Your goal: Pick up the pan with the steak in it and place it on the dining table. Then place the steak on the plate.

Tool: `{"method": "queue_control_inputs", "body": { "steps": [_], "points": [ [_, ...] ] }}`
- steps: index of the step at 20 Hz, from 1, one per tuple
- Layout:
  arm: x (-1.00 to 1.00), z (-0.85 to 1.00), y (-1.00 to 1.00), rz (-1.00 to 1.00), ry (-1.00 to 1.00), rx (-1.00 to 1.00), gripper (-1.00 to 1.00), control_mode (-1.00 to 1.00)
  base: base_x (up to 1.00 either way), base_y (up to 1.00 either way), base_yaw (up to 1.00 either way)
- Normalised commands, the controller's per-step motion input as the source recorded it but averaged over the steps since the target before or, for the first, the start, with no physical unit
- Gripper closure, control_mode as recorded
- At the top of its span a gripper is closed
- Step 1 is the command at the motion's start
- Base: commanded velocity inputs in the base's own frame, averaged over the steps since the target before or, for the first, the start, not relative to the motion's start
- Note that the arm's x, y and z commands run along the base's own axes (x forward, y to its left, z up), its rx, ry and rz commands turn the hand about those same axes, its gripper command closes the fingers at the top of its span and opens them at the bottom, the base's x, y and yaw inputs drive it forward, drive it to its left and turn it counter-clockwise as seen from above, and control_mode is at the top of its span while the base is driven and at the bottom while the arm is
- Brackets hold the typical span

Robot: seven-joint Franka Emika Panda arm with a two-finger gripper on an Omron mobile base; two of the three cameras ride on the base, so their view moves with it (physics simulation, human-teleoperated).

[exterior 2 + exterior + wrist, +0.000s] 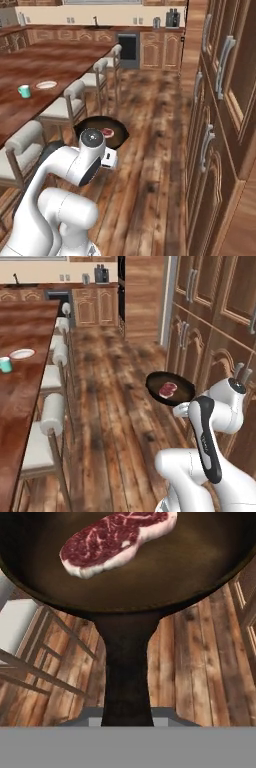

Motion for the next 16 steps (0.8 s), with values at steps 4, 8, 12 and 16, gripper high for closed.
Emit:
{"method": "queue_control_inputs", "body": {
  "steps": [4,8,12,16],
  "points": [
    [0.0,0.0,0.0,0.0,0.0,0.0,1.0,1.0,1.0,-0.23,-0.1],
    [0.0,0.0,0.0,0.0,0.0,0.0,1.0,1.0,1.0,-0.13,-0.08],
    [0.0,0.0,0.0,0.0,0.0,0.0,1.0,1.0,1.0,-0.09,-0.08],
    [0.0,0.0,0.0,0.0,0.0,0.0,1.0,1.0,1.0,-0.05,-0.09]
  ]
}}
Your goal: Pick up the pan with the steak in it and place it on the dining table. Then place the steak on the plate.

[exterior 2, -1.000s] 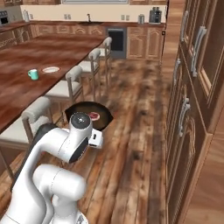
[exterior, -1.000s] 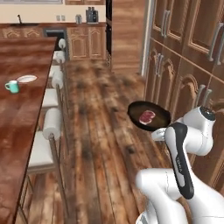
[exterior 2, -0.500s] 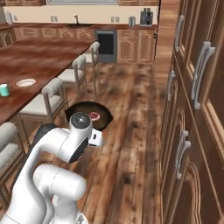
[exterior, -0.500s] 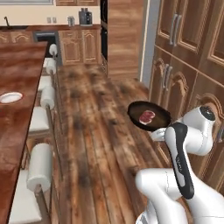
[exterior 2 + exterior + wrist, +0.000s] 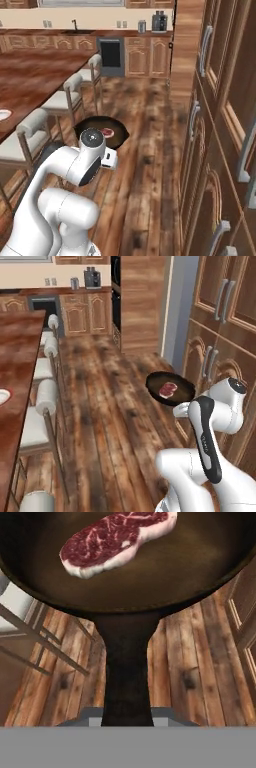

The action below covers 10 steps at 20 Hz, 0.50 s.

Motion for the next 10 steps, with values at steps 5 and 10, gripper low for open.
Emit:
{"method": "queue_control_inputs", "body": {
  "steps": [5,10],
  "points": [
    [0.0,0.0,0.0,0.0,0.0,0.0,1.0,1.0,1.0,-0.07,-0.1],
    [0.0,0.0,0.0,0.0,0.0,0.0,1.0,1.0,1.0,-0.03,-0.09]
  ]
}}
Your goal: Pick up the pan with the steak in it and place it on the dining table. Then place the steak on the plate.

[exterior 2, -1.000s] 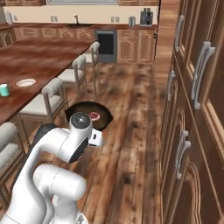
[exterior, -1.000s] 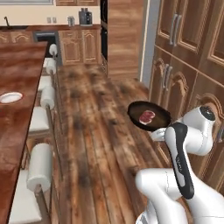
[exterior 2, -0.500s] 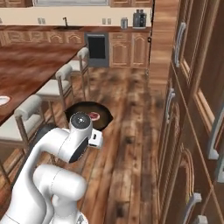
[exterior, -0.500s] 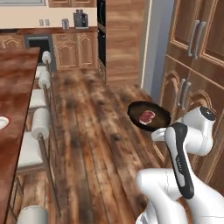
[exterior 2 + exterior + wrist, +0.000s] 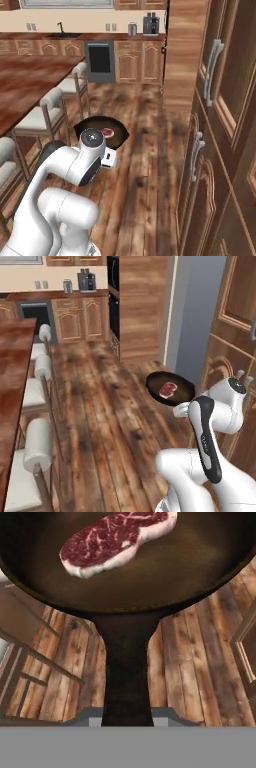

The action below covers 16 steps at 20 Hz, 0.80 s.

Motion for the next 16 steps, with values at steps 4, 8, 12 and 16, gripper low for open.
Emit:
{"method": "queue_control_inputs", "body": {
  "steps": [4,8,12,16],
  "points": [
    [0.0,0.0,0.0,0.0,0.0,0.0,1.0,1.0,1.0,0.0,-0.09],
    [0.0,0.0,0.0,0.0,0.0,0.0,1.0,1.0,1.0,0.0,-0.09],
    [0.0,0.0,0.0,0.0,0.0,0.0,1.0,1.0,0.99,0.0,-0.09],
    [0.0,0.0,0.0,0.0,0.0,0.0,1.0,1.0,0.79,-0.05,-0.04]
  ]
}}
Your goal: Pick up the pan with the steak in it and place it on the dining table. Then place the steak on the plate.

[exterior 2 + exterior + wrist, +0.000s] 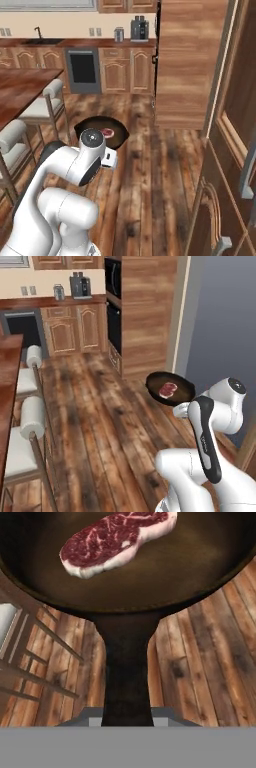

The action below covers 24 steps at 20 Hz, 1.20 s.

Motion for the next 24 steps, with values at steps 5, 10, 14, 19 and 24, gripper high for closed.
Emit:
{"method": "queue_control_inputs", "body": {
  "steps": [5,10,14,19,24],
  "points": [
    [0.0,0.0,0.0,0.0,0.0,0.0,1.0,1.0,0.15,-0.21,0.17],
    [0.0,0.0,0.0,0.0,0.0,0.0,1.0,1.0,0.0,-0.13,0.37],
    [0.0,0.0,0.0,0.0,0.0,0.0,1.0,1.0,-0.03,-0.09,0.39],
    [0.0,0.0,0.0,0.0,0.0,0.0,1.0,1.0,-0.06,-0.05,0.41],
    [0.0,0.0,0.0,0.0,0.0,0.0,1.0,1.0,-0.04,-0.05,0.4]
  ]
}}
